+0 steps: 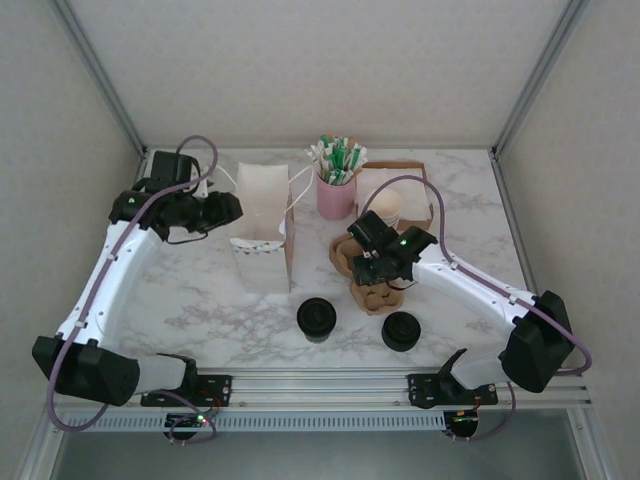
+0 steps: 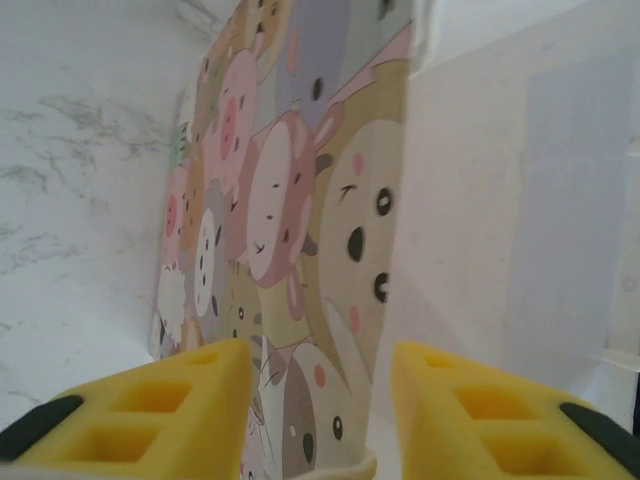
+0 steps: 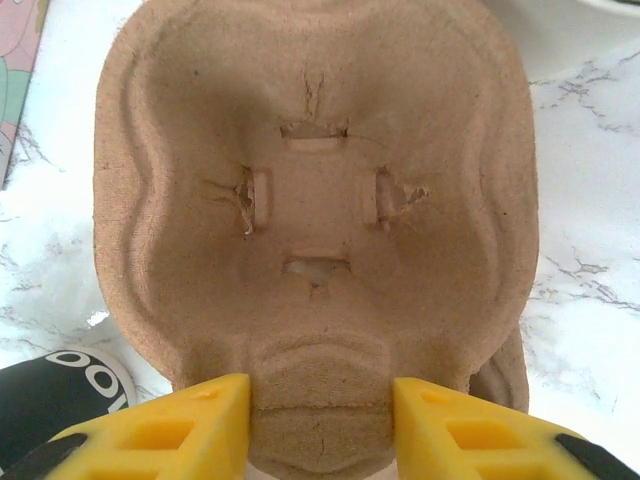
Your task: Pack the takeout coffee
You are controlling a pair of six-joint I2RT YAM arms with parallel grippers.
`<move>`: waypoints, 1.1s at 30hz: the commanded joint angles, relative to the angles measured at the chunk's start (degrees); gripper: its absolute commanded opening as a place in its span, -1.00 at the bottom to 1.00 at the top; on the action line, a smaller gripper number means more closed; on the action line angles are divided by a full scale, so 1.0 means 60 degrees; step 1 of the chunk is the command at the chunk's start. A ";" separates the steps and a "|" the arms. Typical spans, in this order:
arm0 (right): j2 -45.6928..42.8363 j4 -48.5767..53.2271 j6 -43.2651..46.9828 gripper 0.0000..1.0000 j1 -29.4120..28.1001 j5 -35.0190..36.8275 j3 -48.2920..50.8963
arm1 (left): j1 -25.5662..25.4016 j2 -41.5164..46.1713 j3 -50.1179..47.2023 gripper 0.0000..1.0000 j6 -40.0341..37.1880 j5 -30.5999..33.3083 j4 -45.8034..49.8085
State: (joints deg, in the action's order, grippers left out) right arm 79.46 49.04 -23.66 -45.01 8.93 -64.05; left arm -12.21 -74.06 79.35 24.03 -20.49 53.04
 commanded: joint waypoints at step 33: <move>0.0149 -0.0395 0.0106 -0.02 0.0325 -0.0191 0.0407 | -0.1997 0.1307 -0.0944 -0.69 0.4099 0.3716 -0.0862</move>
State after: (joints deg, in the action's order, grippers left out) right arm 80.62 46.06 -23.38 -43.38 8.71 -62.50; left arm -23.22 -65.73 71.46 48.07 0.14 47.35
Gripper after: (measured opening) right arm 0.491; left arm 0.132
